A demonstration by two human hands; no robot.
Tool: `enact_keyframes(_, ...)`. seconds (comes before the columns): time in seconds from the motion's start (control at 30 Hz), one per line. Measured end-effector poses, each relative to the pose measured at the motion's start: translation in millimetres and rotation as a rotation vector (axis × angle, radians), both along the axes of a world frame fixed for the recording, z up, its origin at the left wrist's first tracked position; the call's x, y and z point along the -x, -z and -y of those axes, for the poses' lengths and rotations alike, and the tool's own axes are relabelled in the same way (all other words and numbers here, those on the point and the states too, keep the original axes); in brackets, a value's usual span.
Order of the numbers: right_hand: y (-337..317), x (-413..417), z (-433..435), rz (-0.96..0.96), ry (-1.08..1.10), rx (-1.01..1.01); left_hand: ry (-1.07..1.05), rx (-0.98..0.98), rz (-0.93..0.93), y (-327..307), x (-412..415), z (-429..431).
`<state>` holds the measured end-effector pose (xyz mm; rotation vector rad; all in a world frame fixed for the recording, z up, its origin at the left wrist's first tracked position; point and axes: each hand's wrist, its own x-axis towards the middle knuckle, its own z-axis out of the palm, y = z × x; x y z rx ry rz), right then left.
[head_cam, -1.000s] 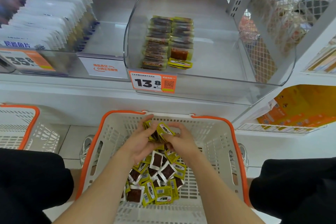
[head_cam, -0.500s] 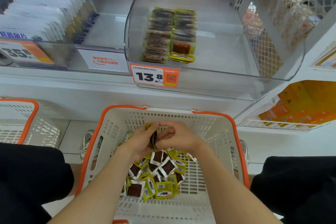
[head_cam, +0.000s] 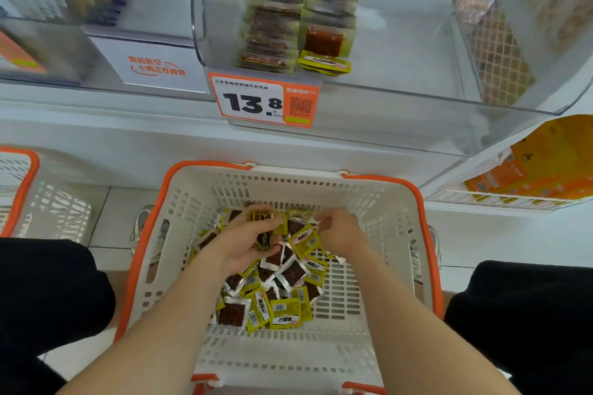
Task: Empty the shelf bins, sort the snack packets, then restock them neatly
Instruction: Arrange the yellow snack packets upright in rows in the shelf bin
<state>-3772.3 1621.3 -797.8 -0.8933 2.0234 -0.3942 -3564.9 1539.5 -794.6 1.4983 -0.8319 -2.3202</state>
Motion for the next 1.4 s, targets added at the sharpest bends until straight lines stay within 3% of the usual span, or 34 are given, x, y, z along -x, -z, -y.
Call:
enact_keyframes(0.07, 21, 14, -20, -0.211, 0.080, -0.079, 0.053, -0.011, -0.003, 2, 3, -2)
enact_keyframes(0.13, 37, 23, -39, -0.301, 0.106, -0.088, 0.104, -0.024, -0.003, 4, 9, -5)
enact_keyframes(0.37, 81, 16, -56, -0.236, -0.158, -0.076, 0.142, -0.042, 0.049, 14, 28, -9)
enact_keyframes(0.47, 93, 8, -54, -0.376, -0.272, -0.152, 0.145, -0.023, 0.093, 22, 30, -8)
enact_keyframes(0.63, 98, 12, -50, -0.401, -0.189, -0.129, 0.159, -0.025, 0.107, 27, 30, -8)
enact_keyframes(0.73, 97, 16, -54, -0.316, -0.100, -0.123, 0.137, -0.060, 0.087, 28, 28, -10)
enact_keyframes(0.83, 93, 20, -56, -0.137, 0.204, -0.076, 0.112, -0.102, 0.047, 27, 25, -10)
enact_keyframes(1.0, 69, 20, -41, 0.180, 0.507, 0.154, 0.054, -0.169, 0.004, 19, 21, -10)
enact_keyframes(1.07, 53, 19, -33, 0.367, 0.485, 0.169, 0.018, -0.208, -0.025, 11, 20, -10)
enact_keyframes(1.2, 18, 11, -17, 0.597, 0.190, 0.151, -0.005, -0.262, -0.092, -7, 16, -9)
enact_keyframes(1.27, 3, 1, -10, 0.625, 0.115, 0.202, 0.046, -0.262, -0.132, -17, 13, -8)
enact_keyframes(1.4, -25, -20, -5, 0.532, 0.184, 0.328, 0.142, -0.165, -0.228, -40, 10, -10)
